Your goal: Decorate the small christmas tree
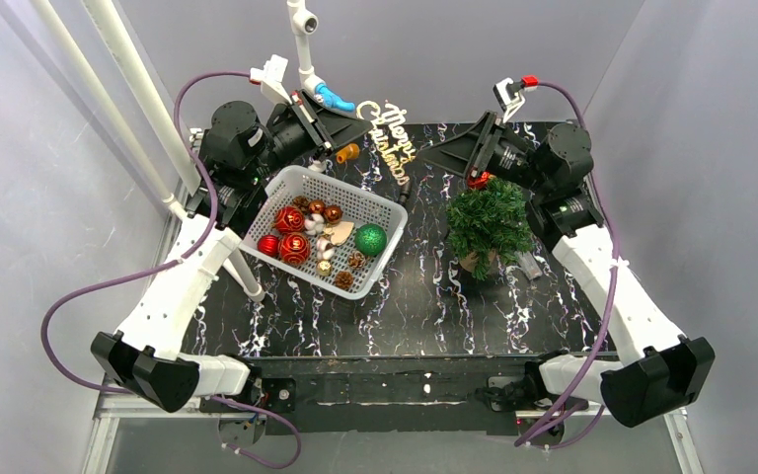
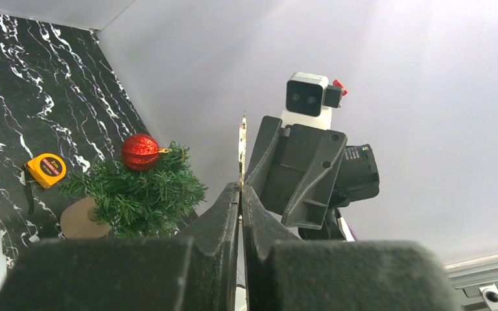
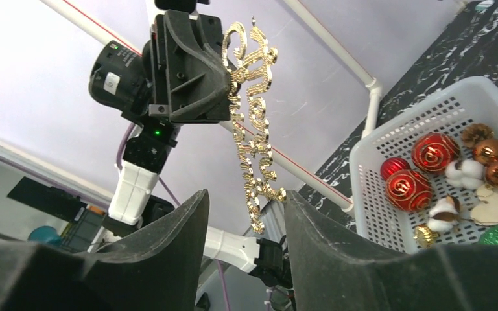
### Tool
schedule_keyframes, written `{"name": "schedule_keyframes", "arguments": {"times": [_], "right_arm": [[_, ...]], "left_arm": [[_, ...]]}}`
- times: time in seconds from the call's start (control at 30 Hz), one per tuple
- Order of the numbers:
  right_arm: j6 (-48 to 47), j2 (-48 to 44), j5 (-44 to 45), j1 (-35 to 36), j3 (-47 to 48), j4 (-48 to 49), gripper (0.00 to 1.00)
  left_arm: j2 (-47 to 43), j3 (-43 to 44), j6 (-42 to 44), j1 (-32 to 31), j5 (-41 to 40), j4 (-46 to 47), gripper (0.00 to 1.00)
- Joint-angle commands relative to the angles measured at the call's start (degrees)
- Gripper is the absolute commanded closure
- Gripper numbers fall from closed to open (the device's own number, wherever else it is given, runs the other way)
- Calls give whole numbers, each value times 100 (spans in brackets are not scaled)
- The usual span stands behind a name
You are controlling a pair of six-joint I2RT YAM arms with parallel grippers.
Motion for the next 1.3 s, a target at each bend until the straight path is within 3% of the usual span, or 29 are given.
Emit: {"name": "schedule_keyframes", "arguments": {"times": [0.0, 0.47, 0.6, 0.7, 0.83, 0.87, 0.9, 0.93, 0.97, 1.0, 1.27], "right_arm": [[552, 149, -337, -14, -58, 1037, 48], [914, 389, -523, -12, -123, 1494, 61], [931, 407, -503, -10, -117, 1512, 73], [979, 463, -511, -12, -75, 1424, 99], [991, 476, -490, -11, -81, 1373, 99], [963, 468, -480, -13, -82, 1324, 99], [917, 451, -474, -13, -75, 1257, 99], [836, 420, -447, -14, -67, 1142, 99], [682, 363, -397, -32, -48, 899, 99], [486, 301, -332, -55, 2, 571, 99], [-2052, -327, -64, -894, 957, -2843, 99]], "left_arm": [[-424, 6, -15, 22, -52, 495, 100], [-414, -21, -23, 23, -84, 522, 100], [-392, 1, -43, 23, -77, 538, 100], [-379, 3, -43, 22, -94, 524, 100], [-360, 7, -66, 22, -77, 511, 100], [-363, 5, -76, 17, -76, 479, 91], [-356, 8, -78, 21, -76, 462, 61], [-355, 10, -68, 22, -72, 440, 44], [-355, 15, -39, 22, -63, 394, 18], [-355, 35, -4, 23, -55, 332, 5], [-436, 51, 312, 24, -158, -213, 2]]}}
